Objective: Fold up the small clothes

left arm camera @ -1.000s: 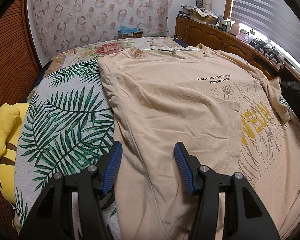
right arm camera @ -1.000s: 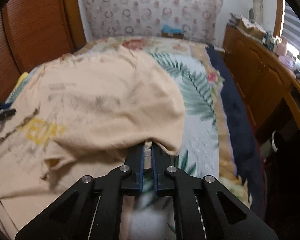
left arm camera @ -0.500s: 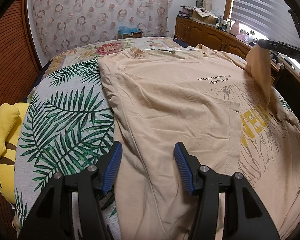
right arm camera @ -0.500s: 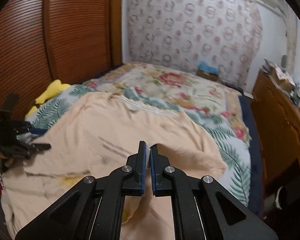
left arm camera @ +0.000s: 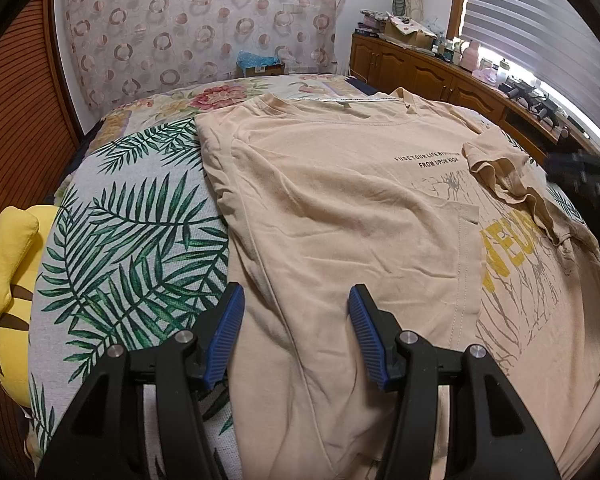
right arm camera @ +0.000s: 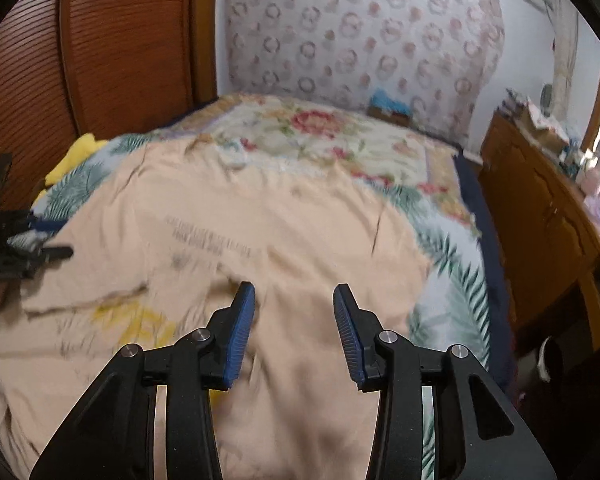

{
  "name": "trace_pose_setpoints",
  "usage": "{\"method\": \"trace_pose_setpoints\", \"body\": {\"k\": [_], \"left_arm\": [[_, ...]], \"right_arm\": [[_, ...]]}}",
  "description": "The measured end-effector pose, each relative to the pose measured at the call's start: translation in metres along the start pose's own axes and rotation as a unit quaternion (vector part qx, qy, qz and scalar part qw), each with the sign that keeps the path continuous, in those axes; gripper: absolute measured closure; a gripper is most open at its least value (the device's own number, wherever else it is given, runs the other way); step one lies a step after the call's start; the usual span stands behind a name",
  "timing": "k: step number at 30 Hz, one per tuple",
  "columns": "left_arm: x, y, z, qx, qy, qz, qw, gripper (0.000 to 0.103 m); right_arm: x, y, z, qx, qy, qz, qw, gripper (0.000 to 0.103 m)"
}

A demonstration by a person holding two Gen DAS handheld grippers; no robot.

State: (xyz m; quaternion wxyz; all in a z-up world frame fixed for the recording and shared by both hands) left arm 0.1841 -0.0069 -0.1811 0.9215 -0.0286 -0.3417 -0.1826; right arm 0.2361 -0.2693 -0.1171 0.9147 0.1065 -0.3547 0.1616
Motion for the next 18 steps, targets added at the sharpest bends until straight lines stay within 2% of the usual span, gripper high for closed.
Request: {"method": "trace_pose_setpoints", "body": {"k": [5, 8, 11, 14, 16, 18], "left_arm": [[0.000, 0.000, 0.000, 0.000, 0.000, 0.000, 1.0000, 0.049], [0.000, 0.000, 0.000, 0.000, 0.000, 0.000, 1.0000, 0.049], [0.000, 0.000, 0.000, 0.000, 0.000, 0.000, 1.0000, 0.049], [0.000, 0.000, 0.000, 0.000, 0.000, 0.000, 1.0000, 0.049], [0.001, -0.001, 0.000, 0.000, 0.000, 0.000, 1.0000, 0.049], [0.000, 0.000, 0.000, 0.000, 0.000, 0.000, 1.0000, 0.049]], "right_arm": [[-0.045, 0.028, -0.001, 0.025, 0.030, 0.019, 0.999, 0.066], [-0.064, 0.039, -0.005, 0.012, 0.040, 0.037, 0.998, 0.068], [-0.070, 0.037, -0.010, -0.019, 0.041, 0.048, 0.998, 0.074], [-0.073, 0.034, -0.011, -0.020, 0.041, 0.047, 0.998, 0.085], [-0.073, 0.032, -0.009, -0.020, 0.040, 0.050, 0.998, 0.098], [-0.073, 0.031, -0.006, -0.010, 0.039, 0.049, 0.998, 0.101]]}}
Point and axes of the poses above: each gripper's, at about its wrist camera, not at the fingertips, and z roughly against the way its jaws point, y to its left, x to its top, the point moved 9 cm from there along -z, roughly the way its jaws point, and after that the axes turned 11 degrees about -z, right-handed, at the moved point
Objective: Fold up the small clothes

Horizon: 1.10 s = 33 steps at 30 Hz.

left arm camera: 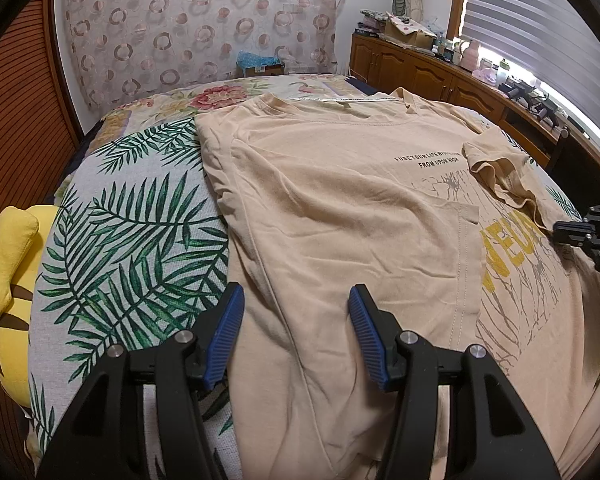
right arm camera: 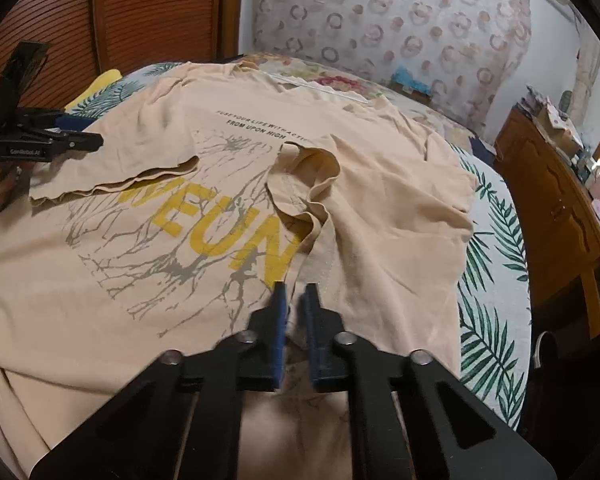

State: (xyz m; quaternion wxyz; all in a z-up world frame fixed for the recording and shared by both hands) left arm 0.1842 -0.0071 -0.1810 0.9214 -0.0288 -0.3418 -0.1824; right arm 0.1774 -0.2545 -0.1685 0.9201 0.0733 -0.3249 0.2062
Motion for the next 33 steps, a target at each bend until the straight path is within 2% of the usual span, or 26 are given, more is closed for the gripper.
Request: {"method": "trace_pose_setpoints", "body": {"k": [8, 12, 14, 17, 19, 21, 27, 33], "left_arm": [[0.000, 0.000, 0.000, 0.000, 0.000, 0.000, 1.0000, 0.049], [0.000, 0.000, 0.000, 0.000, 0.000, 0.000, 1.0000, 0.049], [0.000, 0.000, 0.000, 0.000, 0.000, 0.000, 1.0000, 0.049], [0.000, 0.000, 0.000, 0.000, 0.000, 0.000, 1.0000, 0.049], [0.000, -0.001, 0.000, 0.000, 0.000, 0.001, 1.0000, 0.049], [0.000, 0.000, 0.001, -0.006, -0.003, 0.005, 1.0000, 0.049], [0.004, 0.021, 0.014, -0.003, -0.018, 0.032, 0.9993, 0.049], [0.026, 0.054, 0.009, 0.027, -0.012, 0.038, 0.9988, 0.049]], "right_arm": [[-0.011, 0.017, 0.034, 0.054, -0.008, 0.004, 0.998, 0.102], [-0.014, 0.011, 0.035, 0.038, -0.008, 0.000, 0.999, 0.102], [-0.011, 0.002, 0.034, 0.025, -0.016, -0.010, 1.000, 0.097], [-0.002, -0.011, 0.035, 0.023, -0.031, -0.029, 0.999, 0.081], [0.007, -0.023, 0.034, 0.017, -0.041, -0.043, 0.998, 0.064], [0.018, -0.039, 0.028, 0.004, -0.048, -0.057, 0.997, 0.058], [0.022, -0.080, -0.008, -0.026, -0.021, -0.106, 0.994, 0.057], [0.015, -0.090, -0.016, -0.027, -0.015, -0.126, 0.992, 0.056]]}}
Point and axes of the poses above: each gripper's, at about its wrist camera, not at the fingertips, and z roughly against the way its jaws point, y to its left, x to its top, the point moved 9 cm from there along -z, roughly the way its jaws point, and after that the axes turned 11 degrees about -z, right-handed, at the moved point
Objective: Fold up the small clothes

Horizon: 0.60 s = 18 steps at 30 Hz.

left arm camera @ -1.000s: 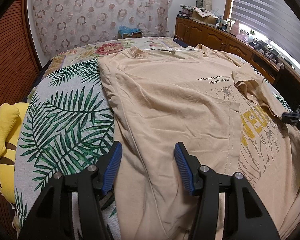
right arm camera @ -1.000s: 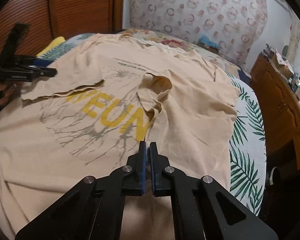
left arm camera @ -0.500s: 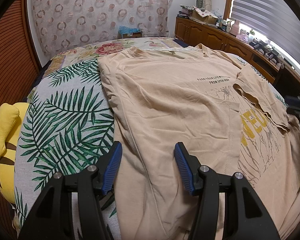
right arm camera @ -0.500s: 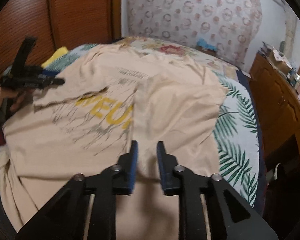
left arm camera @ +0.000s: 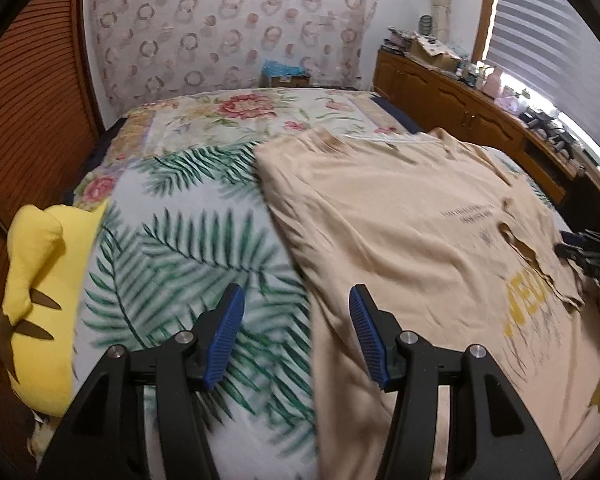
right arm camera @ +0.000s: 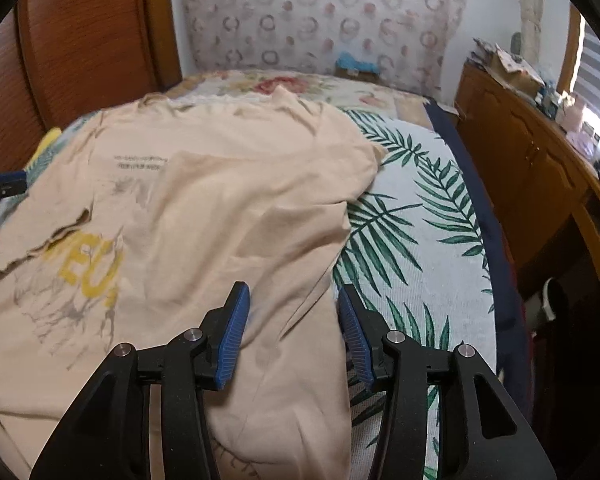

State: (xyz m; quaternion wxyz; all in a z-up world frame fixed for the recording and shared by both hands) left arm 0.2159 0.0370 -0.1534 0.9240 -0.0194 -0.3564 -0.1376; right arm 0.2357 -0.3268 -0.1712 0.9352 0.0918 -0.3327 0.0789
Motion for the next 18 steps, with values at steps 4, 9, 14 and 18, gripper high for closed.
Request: {"method": "trace_pose_setpoints", "body": {"k": [4, 9, 14, 18], "left_arm": [[0.016, 0.011, -0.017, 0.004, 0.005, 0.003, 1.0000, 0.049], [0.026, 0.019, -0.048, -0.013, 0.024, 0.030, 0.9992, 0.049], [0.037, 0.013, -0.063, -0.037, 0.023, 0.039, 0.9983, 0.057], [0.048, 0.004, -0.068, -0.061, 0.021, 0.033, 0.9974, 0.058]], "right_arm": [[-0.002, 0.000, 0.000, -0.006, -0.001, -0.002, 1.000, 0.052], [-0.004, -0.001, 0.000, -0.007, -0.001, -0.003, 1.000, 0.051], [-0.002, -0.002, 0.000, -0.007, -0.001, -0.003, 1.000, 0.050], [-0.003, -0.002, 0.000, -0.007, -0.001, -0.003, 1.000, 0.050]]}}
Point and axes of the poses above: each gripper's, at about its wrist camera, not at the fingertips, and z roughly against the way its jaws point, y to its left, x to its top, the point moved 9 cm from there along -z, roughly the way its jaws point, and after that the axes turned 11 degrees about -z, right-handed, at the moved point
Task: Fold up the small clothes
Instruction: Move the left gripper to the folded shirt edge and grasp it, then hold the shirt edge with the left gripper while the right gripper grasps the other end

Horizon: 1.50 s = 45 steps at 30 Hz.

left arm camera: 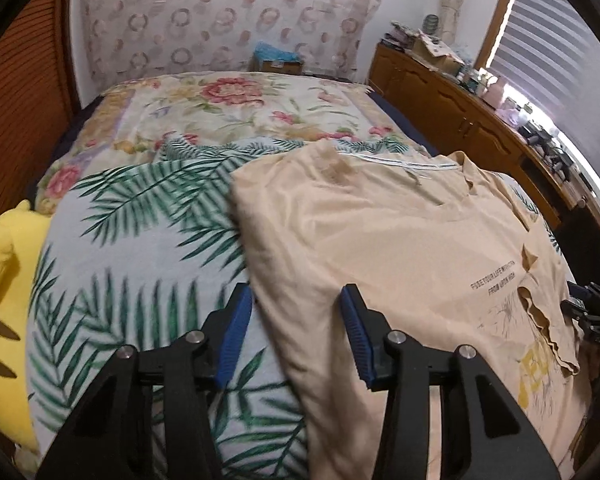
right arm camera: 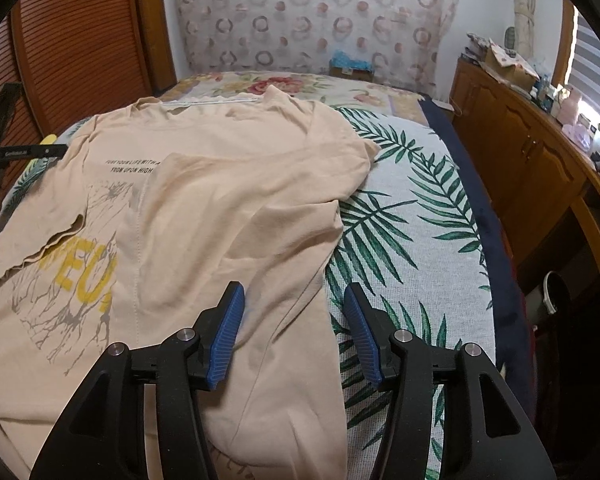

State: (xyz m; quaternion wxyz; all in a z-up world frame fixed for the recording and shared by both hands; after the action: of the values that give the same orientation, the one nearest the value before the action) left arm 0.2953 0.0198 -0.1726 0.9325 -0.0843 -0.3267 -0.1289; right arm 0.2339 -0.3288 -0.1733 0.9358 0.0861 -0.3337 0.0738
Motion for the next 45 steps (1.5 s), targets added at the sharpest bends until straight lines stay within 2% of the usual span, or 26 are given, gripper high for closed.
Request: {"method": "trace_pose_setpoints", "body": {"k": [5, 6, 7, 8, 9, 11, 14, 20, 25, 31, 38, 41, 45], "left_arm": [[0.006, 0.000, -0.012, 0.010, 0.015, -0.008, 0.9998, 0.059], [0.008, -0.001, -0.012, 0.012, 0.015, -0.012, 0.9997, 0.066], [0.008, 0.000, -0.012, 0.014, 0.017, -0.015, 0.9996, 0.078], [0.009, 0.001, -0.011, 0.022, 0.018, -0.021, 0.9994, 0.095], [0.010, 0.003, -0.009, 0.029, 0.018, -0.026, 0.9991, 0.099], [0.016, 0.009, -0.001, 0.043, 0.006, -0.029, 0.9986, 0.101], [0.027, 0.031, 0.014, 0.090, -0.013, -0.029, 0.9955, 0.101], [0.032, 0.056, 0.022, 0.105, -0.017, -0.027, 0.9940, 0.101], [0.032, 0.051, 0.028, 0.096, -0.030, -0.030, 0.9945, 0.101], [0.034, 0.024, 0.054, 0.068, -0.071, -0.041, 0.9943, 0.101], [0.035, 0.003, 0.074, 0.058, -0.092, -0.064, 0.9920, 0.101], [0.036, -0.002, 0.079, 0.054, -0.097, -0.067, 0.9916, 0.101], [0.037, -0.004, 0.077, 0.055, -0.097, -0.071, 0.9912, 0.101]], "right_arm": [[0.000, 0.000, 0.000, 0.000, 0.000, 0.000, 1.000, 0.050], [0.000, 0.000, 0.000, 0.001, 0.000, 0.000, 1.000, 0.050], [0.000, 0.000, 0.000, 0.000, 0.000, 0.000, 1.000, 0.050], [0.000, 0.000, 0.000, 0.000, 0.000, 0.000, 1.000, 0.050], [0.000, 0.000, 0.000, 0.000, 0.000, 0.000, 1.000, 0.050], [0.000, 0.000, 0.000, 0.001, 0.000, 0.000, 1.000, 0.050], [0.000, 0.000, 0.000, 0.000, 0.000, 0.000, 1.000, 0.050], [0.000, 0.000, 0.000, 0.000, 0.000, 0.000, 1.000, 0.050], [0.000, 0.000, -0.001, 0.000, 0.000, 0.000, 1.000, 0.050], [0.000, 0.000, -0.001, 0.000, 0.000, 0.000, 1.000, 0.049], [0.002, -0.002, 0.000, 0.002, 0.003, -0.004, 1.000, 0.046], [0.013, -0.009, 0.005, 0.004, -0.006, -0.008, 1.000, 0.046], [0.043, -0.025, 0.009, 0.008, -0.028, -0.039, 0.999, 0.046]]}}
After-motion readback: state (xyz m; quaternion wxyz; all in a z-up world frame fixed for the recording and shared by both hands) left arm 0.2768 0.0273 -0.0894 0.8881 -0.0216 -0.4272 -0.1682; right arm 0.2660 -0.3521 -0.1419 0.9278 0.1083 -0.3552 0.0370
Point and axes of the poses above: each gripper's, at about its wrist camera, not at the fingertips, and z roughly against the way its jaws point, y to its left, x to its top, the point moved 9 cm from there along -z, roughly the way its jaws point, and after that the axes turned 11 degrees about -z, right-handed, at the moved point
